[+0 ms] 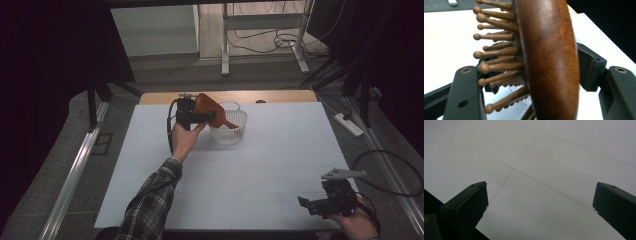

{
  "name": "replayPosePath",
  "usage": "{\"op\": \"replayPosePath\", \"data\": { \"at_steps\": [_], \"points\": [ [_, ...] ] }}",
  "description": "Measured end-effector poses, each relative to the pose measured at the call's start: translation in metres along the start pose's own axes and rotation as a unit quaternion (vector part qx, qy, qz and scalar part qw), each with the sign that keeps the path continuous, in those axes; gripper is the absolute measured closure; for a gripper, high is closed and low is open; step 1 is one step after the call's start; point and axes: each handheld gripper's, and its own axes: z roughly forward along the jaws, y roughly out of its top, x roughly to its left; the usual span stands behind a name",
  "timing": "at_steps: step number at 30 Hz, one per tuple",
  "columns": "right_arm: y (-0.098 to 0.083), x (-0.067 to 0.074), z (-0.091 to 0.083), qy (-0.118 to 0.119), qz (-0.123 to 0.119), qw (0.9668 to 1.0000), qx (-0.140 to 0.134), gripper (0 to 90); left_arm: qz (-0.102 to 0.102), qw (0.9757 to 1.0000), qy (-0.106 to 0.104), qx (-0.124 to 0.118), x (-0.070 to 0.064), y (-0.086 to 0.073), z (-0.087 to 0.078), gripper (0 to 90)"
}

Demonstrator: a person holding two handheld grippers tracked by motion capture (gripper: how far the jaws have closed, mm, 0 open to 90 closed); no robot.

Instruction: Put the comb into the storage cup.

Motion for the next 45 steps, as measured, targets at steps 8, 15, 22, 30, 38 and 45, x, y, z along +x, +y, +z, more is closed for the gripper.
{"op": "replayPosePath", "data": {
  "at_steps": [8, 15, 22, 30, 38, 45],
  "points": [
    [0.000, 0.000, 0.000, -0.001, 0.000, 1.0000, 0.001, 0.1, 0.021, 0.9997, 0.010, 0.005, 0.001, 0.001, -0.004, 30.3],
    [0.000, 0.000, 0.000, -0.002, -0.001, 1.0000, 0.002, 0.1, 0.036, 0.9992, 0.014, 0.008, 0.001, 0.004, -0.009, 25.8],
    [0.000, 0.000, 0.000, -0.001, -0.001, 1.0000, 0.002, 0.1, 0.053, 0.9982, 0.018, 0.023, 0.001, 0.008, -0.013, 19.4],
    [0.000, 0.001, 0.000, -0.001, -0.002, 1.0000, 0.002, 0.1, 0.067, 0.9972, 0.003, 0.032, 0.001, 0.009, -0.020, 13.3],
    [0.000, 0.001, 0.000, -0.003, -0.004, 1.0000, 0.001, 0.1, 0.091, 0.9953, 0.006, 0.033, 0.002, 0.011, -0.031, 7.3],
    [0.000, 0.001, 0.000, -0.002, -0.004, 1.0000, 0.001, 0.1, 0.106, 0.9937, 0.016, 0.033, 0.004, 0.013, -0.039, 5.3]
  ]
}}
